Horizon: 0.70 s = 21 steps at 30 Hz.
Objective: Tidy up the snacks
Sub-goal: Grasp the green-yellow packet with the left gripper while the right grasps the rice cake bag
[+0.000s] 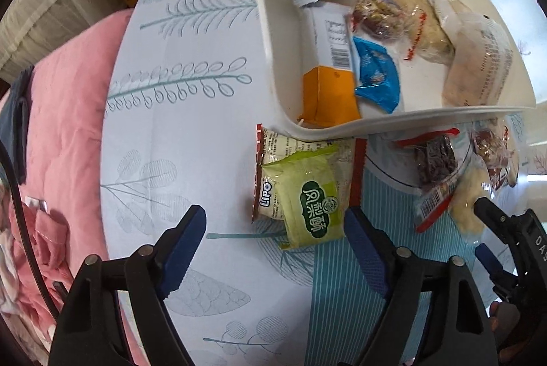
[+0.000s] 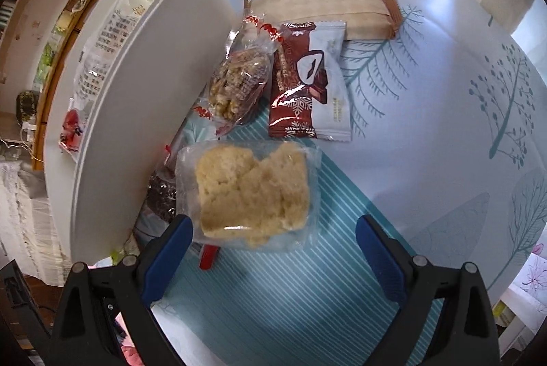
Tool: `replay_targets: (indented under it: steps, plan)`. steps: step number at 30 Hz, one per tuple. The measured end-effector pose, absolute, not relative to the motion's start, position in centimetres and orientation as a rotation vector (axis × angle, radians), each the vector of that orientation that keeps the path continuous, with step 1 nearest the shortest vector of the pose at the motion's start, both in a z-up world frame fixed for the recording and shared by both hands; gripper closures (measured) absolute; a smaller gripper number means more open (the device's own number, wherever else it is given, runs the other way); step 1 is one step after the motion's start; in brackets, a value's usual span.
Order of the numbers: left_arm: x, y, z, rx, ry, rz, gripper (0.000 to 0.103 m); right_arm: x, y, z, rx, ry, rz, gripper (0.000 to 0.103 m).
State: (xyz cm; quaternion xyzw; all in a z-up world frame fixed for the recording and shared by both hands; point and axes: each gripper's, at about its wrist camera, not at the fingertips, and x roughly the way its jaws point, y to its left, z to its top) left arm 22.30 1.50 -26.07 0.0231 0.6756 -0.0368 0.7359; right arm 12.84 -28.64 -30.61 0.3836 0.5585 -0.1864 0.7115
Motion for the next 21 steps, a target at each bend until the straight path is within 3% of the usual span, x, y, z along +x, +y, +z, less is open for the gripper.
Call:
replay_targets:
  steps: [1, 6, 10, 11, 21]
  plan:
    - [22.5, 1.7, -26.5, 0.036, 1.500, -0.079, 0.032, 13.1, -28.6, -30.8, 0.846, 1.245, -0.419, 0.007]
    - [22.9, 2.4, -27.2, -0.049, 1.520, -0.101, 0.043, 15.3, -27.5, -31.0, 0.794, 1.262, -0.419, 0.012]
    - [23.0, 2.6, -27.3, -0.124, 1.524, -0.149, 0.064, 16.9, -26.9, -30.7, 0.757, 1.258, -0.383, 0.033]
    - [22.9, 2.7, -27.4, -0.143, 1.526, -0.158, 0.070, 17.3, -26.7, -30.6, 0.748, 1.259, -0.366, 0.034]
    - [22.1, 5.7, -28.2, -0.286, 1.552, -0.185, 0.082, 18.4, -25.6, -30.0, 0.697, 1.286, -0.378, 0.038]
